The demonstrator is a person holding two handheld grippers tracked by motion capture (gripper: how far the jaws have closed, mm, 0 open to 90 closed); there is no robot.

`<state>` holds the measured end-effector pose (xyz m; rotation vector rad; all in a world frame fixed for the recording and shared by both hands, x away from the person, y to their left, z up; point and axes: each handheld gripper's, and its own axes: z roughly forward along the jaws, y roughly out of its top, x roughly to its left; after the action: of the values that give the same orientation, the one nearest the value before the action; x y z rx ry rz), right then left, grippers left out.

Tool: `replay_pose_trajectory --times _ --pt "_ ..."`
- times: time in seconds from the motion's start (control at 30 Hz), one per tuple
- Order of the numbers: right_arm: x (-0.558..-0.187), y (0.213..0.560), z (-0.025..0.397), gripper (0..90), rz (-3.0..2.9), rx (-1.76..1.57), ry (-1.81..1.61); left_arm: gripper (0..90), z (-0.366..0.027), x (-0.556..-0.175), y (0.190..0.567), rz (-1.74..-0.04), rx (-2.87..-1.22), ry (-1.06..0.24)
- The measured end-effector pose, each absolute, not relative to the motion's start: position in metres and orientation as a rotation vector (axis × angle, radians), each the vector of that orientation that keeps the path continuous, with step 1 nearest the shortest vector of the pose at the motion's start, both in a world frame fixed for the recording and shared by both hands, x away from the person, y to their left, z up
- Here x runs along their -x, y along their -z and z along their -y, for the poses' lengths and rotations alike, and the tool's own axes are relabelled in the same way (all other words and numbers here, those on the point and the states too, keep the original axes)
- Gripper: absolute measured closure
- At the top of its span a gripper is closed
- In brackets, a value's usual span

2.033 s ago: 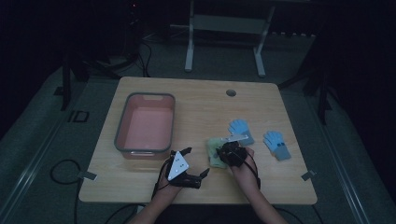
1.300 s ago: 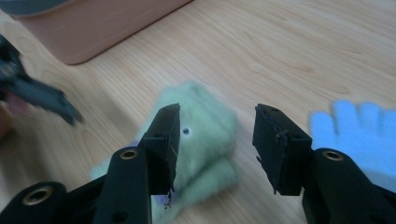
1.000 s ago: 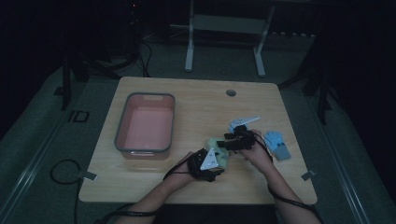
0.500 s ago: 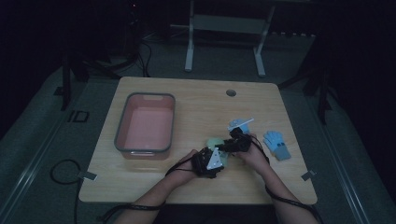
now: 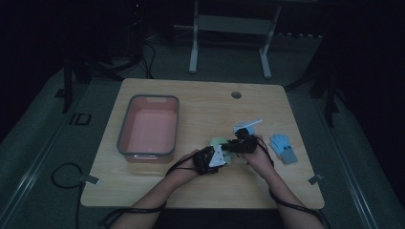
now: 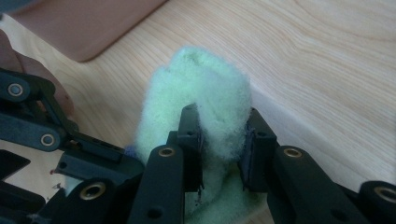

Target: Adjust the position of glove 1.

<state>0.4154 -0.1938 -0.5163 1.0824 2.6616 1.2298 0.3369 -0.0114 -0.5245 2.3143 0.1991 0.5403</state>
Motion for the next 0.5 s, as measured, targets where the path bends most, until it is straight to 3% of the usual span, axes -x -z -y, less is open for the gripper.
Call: replay_pose_trajectory --times 0.5 --pt "-0.418 0.479 0.178 73.6 -2.646 -1.027 -1.295 71.0 -0.008 -0.340 0.483 -0.176 -2.354 -0.576"
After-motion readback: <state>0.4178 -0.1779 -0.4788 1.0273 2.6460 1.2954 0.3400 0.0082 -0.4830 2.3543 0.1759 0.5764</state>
